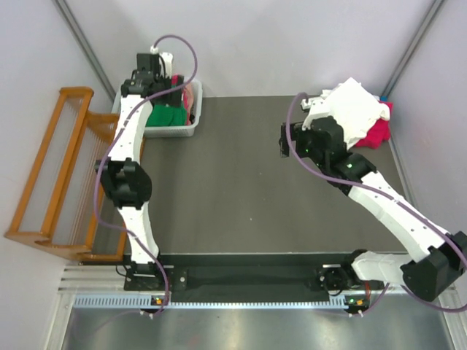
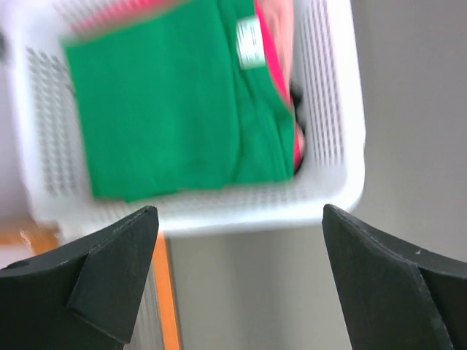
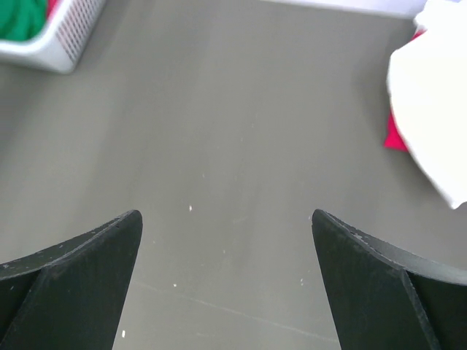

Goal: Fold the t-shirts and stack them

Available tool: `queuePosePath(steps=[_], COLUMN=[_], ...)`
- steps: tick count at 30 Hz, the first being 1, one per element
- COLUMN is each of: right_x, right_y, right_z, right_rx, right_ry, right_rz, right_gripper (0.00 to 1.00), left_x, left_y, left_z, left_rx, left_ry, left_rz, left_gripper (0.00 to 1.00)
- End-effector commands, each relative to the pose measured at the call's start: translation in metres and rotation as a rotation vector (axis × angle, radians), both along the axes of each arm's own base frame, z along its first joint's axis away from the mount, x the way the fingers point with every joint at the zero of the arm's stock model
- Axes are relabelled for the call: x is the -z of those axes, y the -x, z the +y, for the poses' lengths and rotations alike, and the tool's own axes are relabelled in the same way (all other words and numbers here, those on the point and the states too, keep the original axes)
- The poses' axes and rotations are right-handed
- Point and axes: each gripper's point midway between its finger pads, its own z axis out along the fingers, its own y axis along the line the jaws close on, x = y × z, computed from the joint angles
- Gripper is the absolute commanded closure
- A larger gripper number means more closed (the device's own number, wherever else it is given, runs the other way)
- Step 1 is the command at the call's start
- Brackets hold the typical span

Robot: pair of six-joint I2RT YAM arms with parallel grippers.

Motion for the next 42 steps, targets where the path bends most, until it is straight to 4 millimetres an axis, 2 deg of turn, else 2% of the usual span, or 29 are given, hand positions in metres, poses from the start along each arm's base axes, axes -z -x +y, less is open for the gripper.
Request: queuePosePath(steps=[1, 3, 6, 7, 9, 10, 15, 21, 24, 29, 34, 42], right_x=[-0.042, -0.043, -0.045, -0.044, -0.044, -0.044, -0.041, -0.034, -0.031, -0.028, -0.023, -0.025], right_y=[0.012, 0.015, 0.020, 0.021, 0.025, 0.027, 0.034, 0.042, 0.046, 0.049, 0.051, 0.053], right_z=[-0.005, -0.008, -0.011, -0.012, -0.016, -0.016, -0.014, -0.016, -0.014, -0.010, -0.006, -0.003], right_rx=[0.003, 0.008, 0.014, 0.016, 0.022, 0.019, -0.009, -0.014, -0.031, -0.056, -0.078, -0.095], right_ry=[-0.041, -0.038, -0.040, -0.039, -0.042, -0.043, -0.057, -0.070, -0.074, -0.079, -0.086, -0.097], right_rz=[-0.099, -0.096, -0.093, -0.090, -0.091, -0.092, -0.080, -0.063, -0.055, -0.042, -0.036, -0.036], right_gripper=[0.00, 0.00, 0.00, 0.00, 0.00, 0.00, 0.00, 0.00, 0.00, 0.00, 0.00, 0.01], left_x=[-0.050, -0.051, -0.019, 0.004, 0.026, 0.047, 0.093, 0.118, 0.109, 0.108, 0.116, 0.149], left_y=[-0.033, -0.045, -0.051, -0.049, -0.047, -0.043, -0.044, -0.056, -0.066, -0.074, -0.078, -0.080], left_z=[0.001, 0.002, 0.005, 0.005, 0.004, 0.004, 0.010, 0.030, 0.036, 0.034, 0.033, 0.033], left_rx=[-0.065, -0.076, -0.101, -0.100, -0.106, -0.111, -0.131, -0.186, -0.193, -0.185, -0.181, -0.170], left_ry=[0.030, 0.034, 0.020, 0.015, 0.025, 0.025, 0.014, 0.031, 0.037, 0.047, 0.050, 0.037], left_rz=[-0.131, -0.167, -0.121, -0.072, -0.025, 0.014, 0.083, 0.115, 0.076, 0.060, 0.065, 0.116], left_gripper=[0.01, 0.02, 0.07, 0.13, 0.20, 0.26, 0.35, 0.31, 0.30, 0.29, 0.30, 0.29])
